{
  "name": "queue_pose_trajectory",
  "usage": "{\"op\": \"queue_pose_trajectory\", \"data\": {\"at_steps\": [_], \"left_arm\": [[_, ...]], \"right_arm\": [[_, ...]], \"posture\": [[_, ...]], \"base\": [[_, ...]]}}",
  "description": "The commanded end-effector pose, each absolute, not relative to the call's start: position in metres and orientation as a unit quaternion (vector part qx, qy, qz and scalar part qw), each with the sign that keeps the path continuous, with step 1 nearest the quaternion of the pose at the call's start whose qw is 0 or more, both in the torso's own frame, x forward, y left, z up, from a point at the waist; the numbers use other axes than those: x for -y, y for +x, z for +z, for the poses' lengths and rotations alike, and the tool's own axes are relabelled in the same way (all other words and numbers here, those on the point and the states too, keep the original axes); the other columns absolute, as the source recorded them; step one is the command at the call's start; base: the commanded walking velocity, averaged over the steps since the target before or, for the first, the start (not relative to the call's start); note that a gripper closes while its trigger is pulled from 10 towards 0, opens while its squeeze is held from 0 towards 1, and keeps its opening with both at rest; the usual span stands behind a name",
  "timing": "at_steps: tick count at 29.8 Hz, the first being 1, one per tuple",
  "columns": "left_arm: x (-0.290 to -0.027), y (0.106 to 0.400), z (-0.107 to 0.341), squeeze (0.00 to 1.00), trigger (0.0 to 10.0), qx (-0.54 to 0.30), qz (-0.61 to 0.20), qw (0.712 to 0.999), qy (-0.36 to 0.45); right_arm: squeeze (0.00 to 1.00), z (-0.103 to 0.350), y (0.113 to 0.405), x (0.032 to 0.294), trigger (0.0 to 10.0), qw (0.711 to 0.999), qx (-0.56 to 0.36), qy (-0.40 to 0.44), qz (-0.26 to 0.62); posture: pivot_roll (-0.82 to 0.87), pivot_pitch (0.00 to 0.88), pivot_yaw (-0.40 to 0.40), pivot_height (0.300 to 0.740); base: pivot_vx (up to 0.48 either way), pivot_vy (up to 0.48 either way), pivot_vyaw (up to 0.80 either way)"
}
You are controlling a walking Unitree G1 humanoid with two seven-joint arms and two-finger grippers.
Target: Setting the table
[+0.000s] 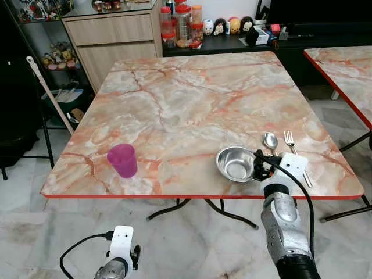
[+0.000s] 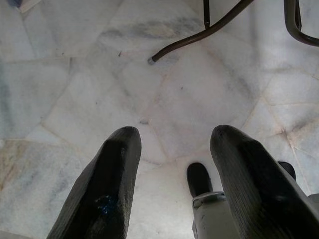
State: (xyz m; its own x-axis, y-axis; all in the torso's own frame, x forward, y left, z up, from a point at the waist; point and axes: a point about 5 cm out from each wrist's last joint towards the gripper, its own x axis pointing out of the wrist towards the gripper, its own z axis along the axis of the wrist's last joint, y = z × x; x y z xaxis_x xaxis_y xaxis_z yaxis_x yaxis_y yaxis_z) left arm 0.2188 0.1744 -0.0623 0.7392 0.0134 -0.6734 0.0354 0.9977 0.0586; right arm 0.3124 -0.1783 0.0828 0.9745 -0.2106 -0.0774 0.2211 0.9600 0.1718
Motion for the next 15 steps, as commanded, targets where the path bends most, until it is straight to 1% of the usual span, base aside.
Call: {"op": "queue_pose_trajectory", "data": {"at_steps": [1, 10, 15], "left_arm": [[-0.1761, 0.2207, -0.0607, 0.00, 10.0, -0.356, -0.008, 0.934, 0.042], [-0.1762, 0.2204, -0.0610, 0.00, 10.0, -0.357, -0.009, 0.933, 0.042], [-0.1762, 0.2195, -0.0615, 0.00, 10.0, -0.359, -0.008, 0.932, 0.041]], "right_arm": [[0.00, 0.0823, 0.3155, 0.1757, 10.0, 0.988, -0.038, 0.101, -0.111], [0.00, 0.0805, 0.3178, 0.1730, 10.0, 0.987, -0.054, 0.098, -0.113], [0.00, 0.0812, 0.3211, 0.1689, 10.0, 0.986, -0.064, 0.111, -0.110]], "posture": [[-0.02, 0.021, 0.062, 0.740], [-0.02, 0.021, 0.062, 0.740], [-0.02, 0.023, 0.059, 0.740]], "base": [[0.000, 0.000, 0.00], [0.000, 0.000, 0.00], [0.000, 0.000, 0.00]]}}
